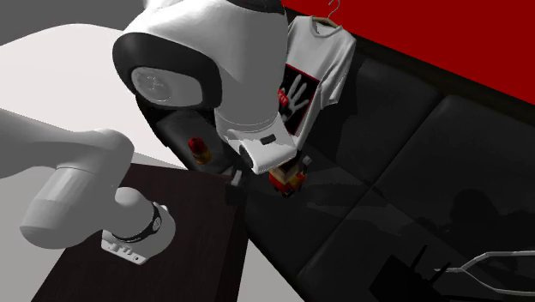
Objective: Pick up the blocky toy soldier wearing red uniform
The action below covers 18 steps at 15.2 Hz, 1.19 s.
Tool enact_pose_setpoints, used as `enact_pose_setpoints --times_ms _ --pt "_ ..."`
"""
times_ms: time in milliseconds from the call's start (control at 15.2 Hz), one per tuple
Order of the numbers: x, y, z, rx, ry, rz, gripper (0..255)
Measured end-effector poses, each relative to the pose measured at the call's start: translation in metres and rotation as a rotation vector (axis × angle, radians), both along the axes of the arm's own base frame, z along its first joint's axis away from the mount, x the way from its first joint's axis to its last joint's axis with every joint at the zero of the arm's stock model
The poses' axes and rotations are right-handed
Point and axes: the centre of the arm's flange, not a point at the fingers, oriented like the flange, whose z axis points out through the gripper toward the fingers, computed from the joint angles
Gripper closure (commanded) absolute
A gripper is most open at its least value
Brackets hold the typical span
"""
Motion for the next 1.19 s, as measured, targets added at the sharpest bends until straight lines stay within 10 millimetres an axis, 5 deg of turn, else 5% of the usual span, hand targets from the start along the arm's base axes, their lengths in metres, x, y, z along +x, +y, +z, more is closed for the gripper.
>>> enact_pose_setpoints --times_ms 1188 --pt "0.093 0.145 -0.145 0.069 -0.026 -0.045 0"
